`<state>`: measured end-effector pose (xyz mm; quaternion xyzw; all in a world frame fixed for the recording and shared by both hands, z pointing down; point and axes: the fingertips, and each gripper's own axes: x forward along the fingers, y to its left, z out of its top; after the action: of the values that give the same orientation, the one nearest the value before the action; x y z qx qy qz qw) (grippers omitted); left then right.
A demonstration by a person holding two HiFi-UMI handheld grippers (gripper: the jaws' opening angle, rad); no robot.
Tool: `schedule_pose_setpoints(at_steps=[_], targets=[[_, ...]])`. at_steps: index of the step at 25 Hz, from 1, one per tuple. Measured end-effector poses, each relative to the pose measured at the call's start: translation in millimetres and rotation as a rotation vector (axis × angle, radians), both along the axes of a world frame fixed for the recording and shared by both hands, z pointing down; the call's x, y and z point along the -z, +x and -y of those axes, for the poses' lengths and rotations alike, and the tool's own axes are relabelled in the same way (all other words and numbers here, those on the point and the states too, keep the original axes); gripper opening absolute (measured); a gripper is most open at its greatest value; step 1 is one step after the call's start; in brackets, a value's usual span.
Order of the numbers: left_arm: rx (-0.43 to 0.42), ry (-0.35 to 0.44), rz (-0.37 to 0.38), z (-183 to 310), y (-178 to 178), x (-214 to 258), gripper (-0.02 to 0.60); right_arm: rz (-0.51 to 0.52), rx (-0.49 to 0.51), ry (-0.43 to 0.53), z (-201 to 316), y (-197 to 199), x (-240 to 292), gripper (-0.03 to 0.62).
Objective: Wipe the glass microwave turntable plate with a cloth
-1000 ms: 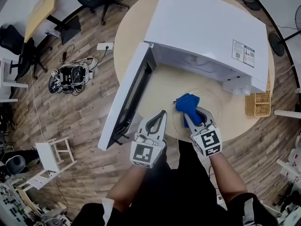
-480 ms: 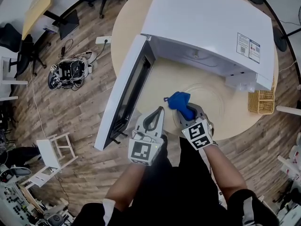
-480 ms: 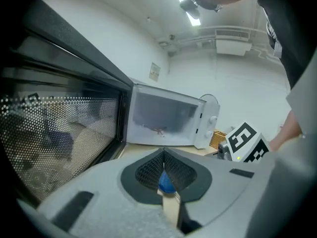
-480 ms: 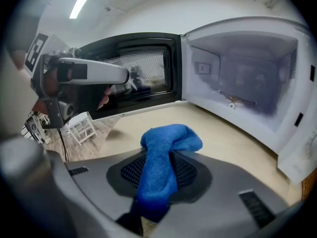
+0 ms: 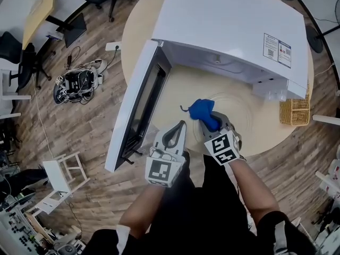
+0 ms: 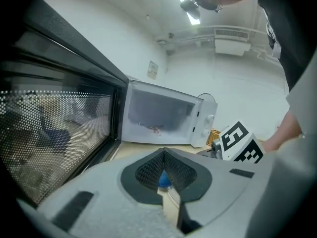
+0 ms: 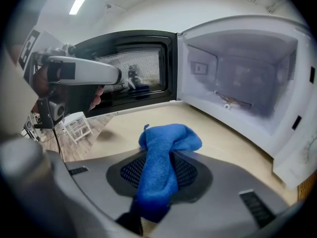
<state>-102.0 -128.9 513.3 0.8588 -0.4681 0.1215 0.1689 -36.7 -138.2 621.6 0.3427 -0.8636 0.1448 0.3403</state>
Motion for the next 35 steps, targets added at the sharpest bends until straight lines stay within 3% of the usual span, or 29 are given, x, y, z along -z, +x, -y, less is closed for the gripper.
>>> schedule_pose_setpoints(at_steps=[19,26,35], targets=[[-0.057,-0.006,-0.035,0.1,25.4,-0.4,0.006,-0.049,-0.311,0.021,45.7,113.5,-3.4,0.109],[-0.073,-0.023,-0.040,1.0,32.6,0.1,0.006,-0.085,-0.396,0.030,46.9,151.9,-3.6,0.107],[-0.092,-0.025,-0.011,-0.4,34.3,-1.1,0.006,-0.099,-0.443,0.043,43.9,172.3,-3.4,0.107]])
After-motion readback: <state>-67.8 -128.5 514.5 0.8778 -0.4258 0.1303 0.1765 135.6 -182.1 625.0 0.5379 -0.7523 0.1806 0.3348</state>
